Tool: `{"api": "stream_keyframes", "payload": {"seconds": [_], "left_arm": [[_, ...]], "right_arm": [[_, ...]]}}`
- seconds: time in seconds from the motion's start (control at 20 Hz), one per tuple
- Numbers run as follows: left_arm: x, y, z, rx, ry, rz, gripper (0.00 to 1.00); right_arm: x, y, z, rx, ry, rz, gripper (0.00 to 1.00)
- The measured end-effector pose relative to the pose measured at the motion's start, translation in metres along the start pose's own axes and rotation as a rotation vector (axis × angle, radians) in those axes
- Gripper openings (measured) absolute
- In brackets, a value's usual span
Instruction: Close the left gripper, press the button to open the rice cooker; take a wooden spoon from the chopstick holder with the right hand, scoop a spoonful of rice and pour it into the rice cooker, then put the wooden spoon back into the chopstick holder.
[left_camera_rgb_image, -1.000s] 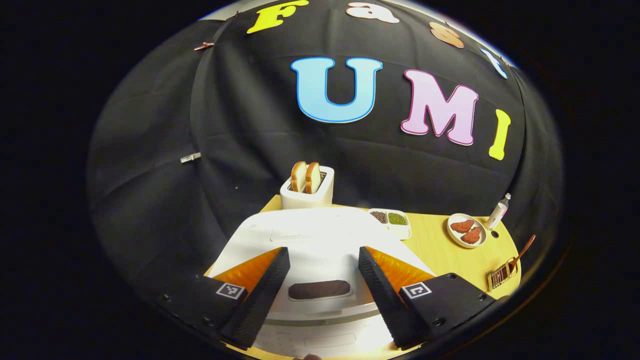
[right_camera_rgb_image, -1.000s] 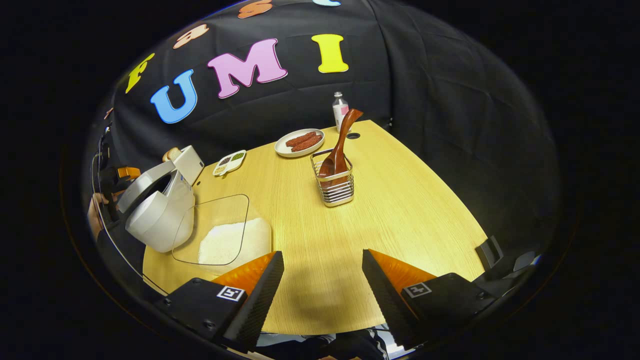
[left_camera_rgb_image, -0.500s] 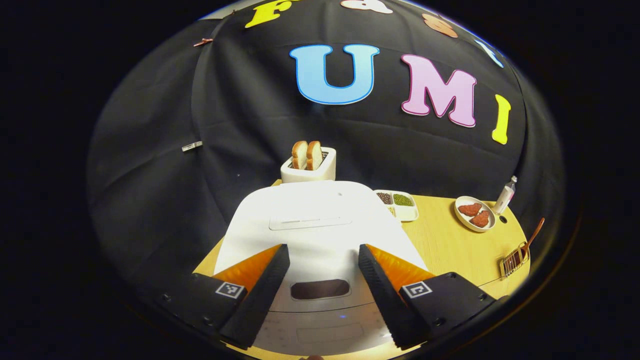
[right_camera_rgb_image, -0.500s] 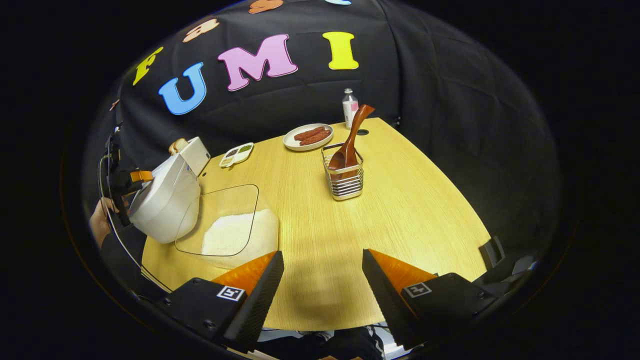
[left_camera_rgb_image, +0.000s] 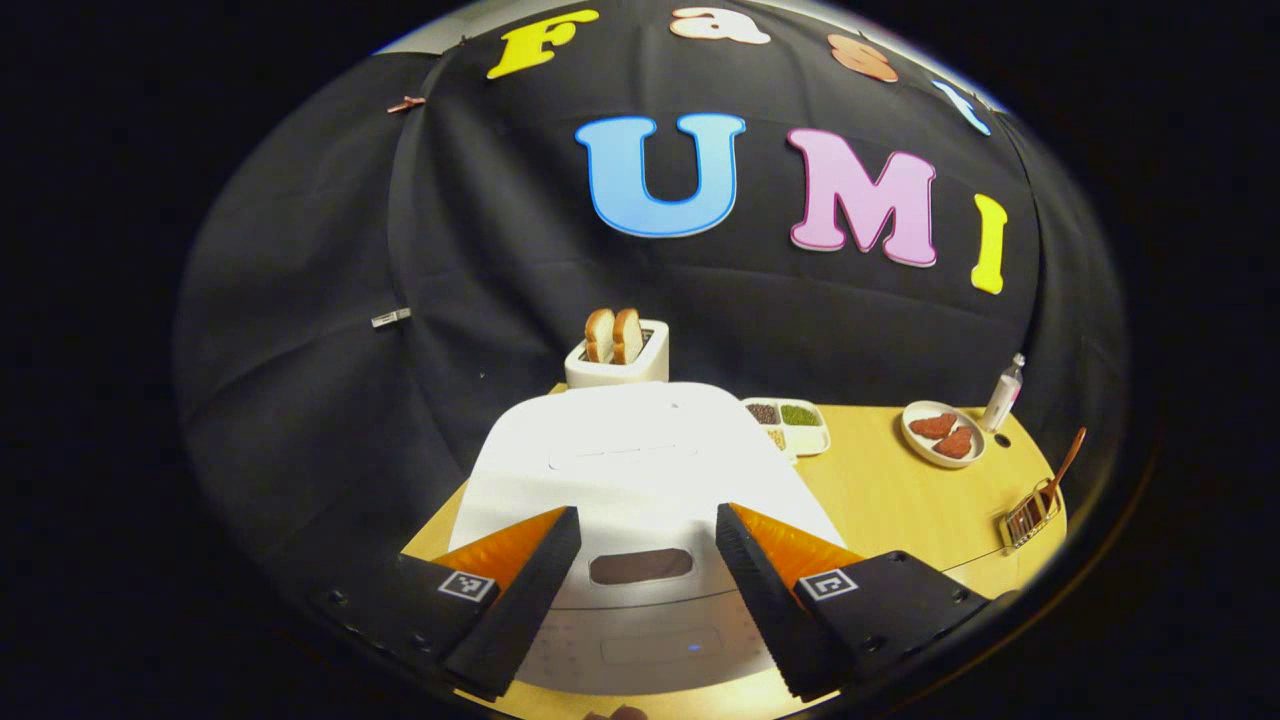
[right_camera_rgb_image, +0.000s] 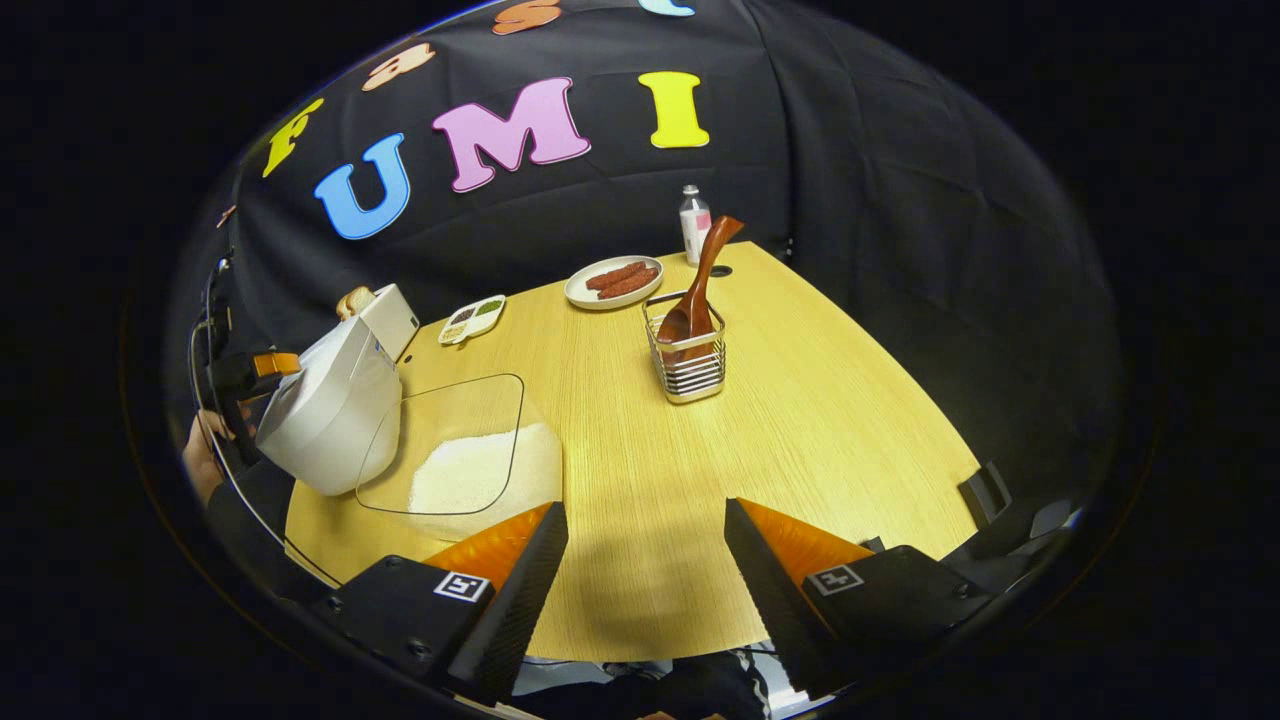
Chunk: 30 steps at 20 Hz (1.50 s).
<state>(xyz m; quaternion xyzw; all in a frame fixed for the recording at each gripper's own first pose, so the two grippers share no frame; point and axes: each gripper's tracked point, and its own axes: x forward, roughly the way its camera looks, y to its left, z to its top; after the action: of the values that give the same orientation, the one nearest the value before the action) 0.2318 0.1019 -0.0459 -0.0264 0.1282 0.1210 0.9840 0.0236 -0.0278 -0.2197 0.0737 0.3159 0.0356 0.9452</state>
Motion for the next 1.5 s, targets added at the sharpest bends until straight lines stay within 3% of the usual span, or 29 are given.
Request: {"api": "stream_keyframes", "payload": {"seconds": [0.15,0.35,0.8,1.1,1.5], "left_arm": [[-0.050,-0.011,0.022,-0.021,-0.113,-0.049,0.95],[-0.122,-0.016,0.036,0.047,-0.219,-0.100,0.95],[-0.250,-0.049,0.029,0.060,-0.260,-0.165,0.95],[-0.298,-0.080,0.035,0.041,-0.291,-0.152,0.95],[-0.319,-0.110,0.046,0.081,-0.337,-0.175,0.94]], "right_arm": [[-0.006,0.002,0.003,-0.003,-0.023,-0.022,0.99],[-0.024,0.010,0.039,-0.013,-0.118,-0.040,0.99],[-0.106,0.041,0.140,-0.102,-0.414,0.048,0.99],[-0.164,0.017,0.162,-0.130,-0.515,0.098,0.99],[-0.185,-0.022,0.172,-0.103,-0.580,0.081,0.98]]}}
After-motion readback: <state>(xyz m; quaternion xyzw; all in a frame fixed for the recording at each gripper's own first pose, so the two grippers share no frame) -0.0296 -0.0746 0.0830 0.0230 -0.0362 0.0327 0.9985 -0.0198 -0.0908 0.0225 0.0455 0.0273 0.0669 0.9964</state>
